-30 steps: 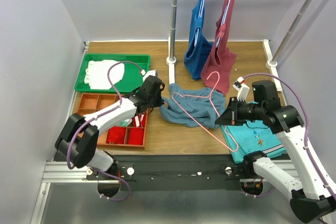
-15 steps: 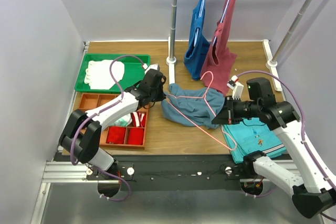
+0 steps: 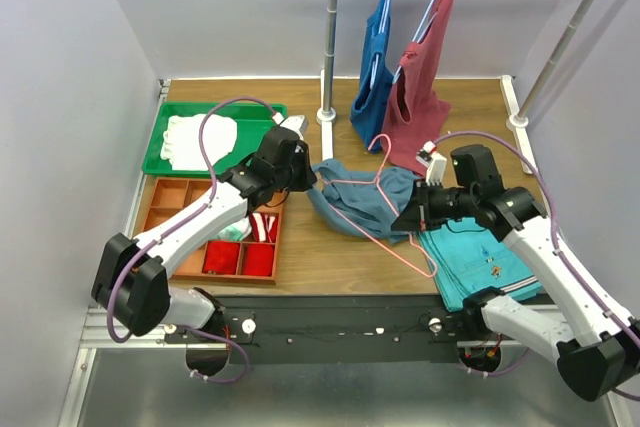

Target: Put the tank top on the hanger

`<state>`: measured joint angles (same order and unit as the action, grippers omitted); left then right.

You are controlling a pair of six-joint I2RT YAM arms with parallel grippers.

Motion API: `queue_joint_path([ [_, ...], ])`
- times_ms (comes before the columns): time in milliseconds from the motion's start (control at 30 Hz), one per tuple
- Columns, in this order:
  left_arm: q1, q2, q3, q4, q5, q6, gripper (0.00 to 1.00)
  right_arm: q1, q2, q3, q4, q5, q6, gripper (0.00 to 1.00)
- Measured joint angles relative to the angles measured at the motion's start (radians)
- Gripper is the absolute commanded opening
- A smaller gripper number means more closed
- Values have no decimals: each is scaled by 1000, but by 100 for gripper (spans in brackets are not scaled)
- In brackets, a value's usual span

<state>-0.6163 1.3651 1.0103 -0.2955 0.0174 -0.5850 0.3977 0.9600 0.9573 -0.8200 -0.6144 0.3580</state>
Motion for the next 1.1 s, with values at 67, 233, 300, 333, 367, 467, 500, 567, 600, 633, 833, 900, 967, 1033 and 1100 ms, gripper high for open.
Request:
queue_joint_path([
  [67, 0, -15, 13, -19, 0, 24, 6, 25, 14, -11, 26, -3, 1, 1],
  [233, 1, -15, 53, -81, -32, 77, 6, 86, 21, -12, 62, -1, 0, 1],
  [300, 2, -14, 61, -100, -31, 95, 7, 92, 14, -13, 70, -1, 1, 1],
  [333, 2, -14, 62, -101, -23, 103, 8, 92, 7, -18, 80, -1, 1, 1],
  [367, 3, -14, 62, -103, -8, 111, 9, 92, 1, -23, 88, -1, 1, 1],
  [467, 6, -17, 62, -98, 60, 131, 18, 93, -4, -47, 132, -1, 5, 1],
  [500, 6, -21, 61, -95, 82, 137, 20, 95, -2, -63, 157, -1, 7, 1],
  [567, 6, -36, 60, -91, 115, 148, 21, 100, 7, -89, 201, 1, 10, 1],
  [600, 6, -45, 58, -89, 127, 151, 22, 107, 20, -100, 234, 5, 16, 1],
  [633, 6, -58, 57, -88, 137, 154, 23, 114, 35, -103, 259, 8, 18, 1],
  [833, 6, -97, 56, -85, 163, 162, 26, 198, 129, -128, 459, 71, 42, 1],
  [900, 6, -97, 54, -83, 164, 163, 37, 231, 165, -138, 510, 90, 48, 1],
  [967, 6, -100, 54, -84, 163, 167, 40, 266, 200, -144, 553, 118, 55, 1],
  [1033, 6, -110, 52, -84, 163, 174, 46, 296, 224, -155, 595, 146, 61, 1],
  [1100, 6, -132, 47, -85, 163, 180, 52, 313, 233, -165, 619, 163, 63, 1],
])
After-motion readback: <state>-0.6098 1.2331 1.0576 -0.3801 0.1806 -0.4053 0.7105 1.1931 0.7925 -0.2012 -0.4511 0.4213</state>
